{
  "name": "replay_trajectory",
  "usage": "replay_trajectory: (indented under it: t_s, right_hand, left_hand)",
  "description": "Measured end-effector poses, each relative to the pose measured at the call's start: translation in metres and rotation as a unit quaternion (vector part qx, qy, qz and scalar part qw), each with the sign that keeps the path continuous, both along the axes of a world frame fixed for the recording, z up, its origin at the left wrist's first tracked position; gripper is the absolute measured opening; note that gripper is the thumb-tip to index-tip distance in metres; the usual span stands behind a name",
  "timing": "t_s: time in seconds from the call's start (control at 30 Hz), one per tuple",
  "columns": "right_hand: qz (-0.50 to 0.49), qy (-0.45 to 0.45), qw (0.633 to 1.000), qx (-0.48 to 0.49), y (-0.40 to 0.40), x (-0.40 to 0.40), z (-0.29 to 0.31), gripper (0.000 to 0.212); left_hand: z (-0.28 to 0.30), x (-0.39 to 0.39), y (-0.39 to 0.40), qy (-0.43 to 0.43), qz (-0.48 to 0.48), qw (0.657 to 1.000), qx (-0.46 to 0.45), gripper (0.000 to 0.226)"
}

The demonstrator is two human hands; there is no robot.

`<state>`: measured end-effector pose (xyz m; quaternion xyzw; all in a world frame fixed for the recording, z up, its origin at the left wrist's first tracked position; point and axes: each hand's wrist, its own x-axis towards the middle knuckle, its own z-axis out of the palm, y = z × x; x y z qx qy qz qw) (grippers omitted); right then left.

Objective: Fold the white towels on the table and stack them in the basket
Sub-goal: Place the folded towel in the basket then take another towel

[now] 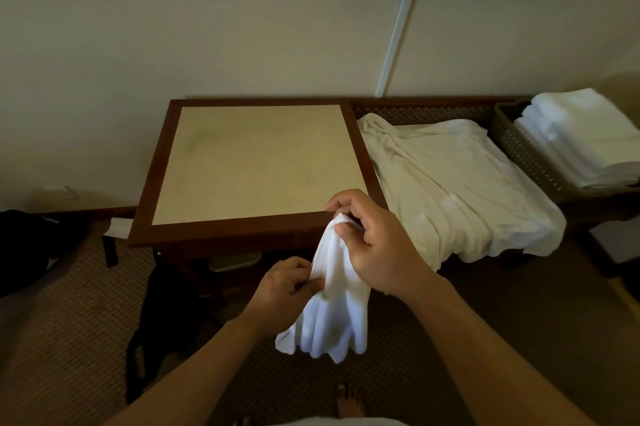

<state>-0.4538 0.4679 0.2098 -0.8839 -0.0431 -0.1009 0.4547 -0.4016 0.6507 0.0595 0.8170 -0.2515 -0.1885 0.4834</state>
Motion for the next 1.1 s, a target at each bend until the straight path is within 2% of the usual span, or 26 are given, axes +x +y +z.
replay_trajectory:
  t_s: [0.17, 0.33, 0.43, 0.5, 0.57, 0.67, 0.83, 0.9, 0.97, 1.03, 1.1]
  right_hand:
    - [-0.01, -0.037, 0.999, 0.032, -0.002, 0.0, 0.013, 0.034]
    - [-0.027, -0.039, 0.997, 0.064, -0.01, 0.0, 0.015, 0.035]
    - [-0.049, -0.046, 0.994, 0.082, -0.017, 0.0, 0.018, 0.038]
    - [-0.061, -0.048, 0.993, 0.092, -0.021, 0.001, 0.019, 0.038]
    - [-0.072, -0.048, 0.991, 0.107, -0.024, 0.002, 0.018, 0.038]
    - [-0.086, -0.05, 0.986, 0.132, -0.026, 0.004, 0.018, 0.04]
    - [-0.07, -0.057, 0.987, 0.136, -0.021, 0.007, 0.015, 0.042]
    - [-0.07, -0.058, 0.987, 0.133, -0.021, 0.008, 0.012, 0.042]
    - [-0.086, -0.062, 0.985, 0.138, -0.025, 0.009, 0.011, 0.039]
    - [-0.111, -0.065, 0.982, 0.14, -0.032, 0.01, 0.009, 0.034]
    - [-0.147, -0.074, 0.979, 0.124, -0.04, 0.011, 0.006, 0.032]
  left_hand:
    - [-0.013, -0.004, -0.001, 0.076, 0.022, 0.996, 0.032, 0.017]
    - [-0.016, -0.002, 0.002, 0.134, 0.12, 0.984, -0.021, 0.014]
    - [-0.016, -0.003, 0.007, 0.073, 0.221, 0.97, -0.068, 0.003]
    - [-0.017, -0.004, 0.012, 0.001, 0.285, 0.954, -0.089, 0.011]
    - [-0.019, -0.001, 0.017, -0.034, 0.28, 0.955, -0.088, 0.018]
    - [-0.025, 0.004, 0.026, -0.054, 0.221, 0.972, -0.052, 0.022]
    - [-0.029, 0.004, 0.042, -0.01, 0.198, 0.98, 0.021, 0.016]
    - [-0.028, 0.007, 0.043, 0.012, 0.213, 0.977, 0.012, 0.014]
    - [-0.025, 0.01, 0.045, 0.018, 0.268, 0.963, -0.009, 0.012]
    - [-0.024, 0.014, 0.05, -0.039, 0.309, 0.95, -0.019, 0.011]
    - [-0.026, 0.02, 0.057, -0.115, 0.284, 0.952, -0.018, 0.011]
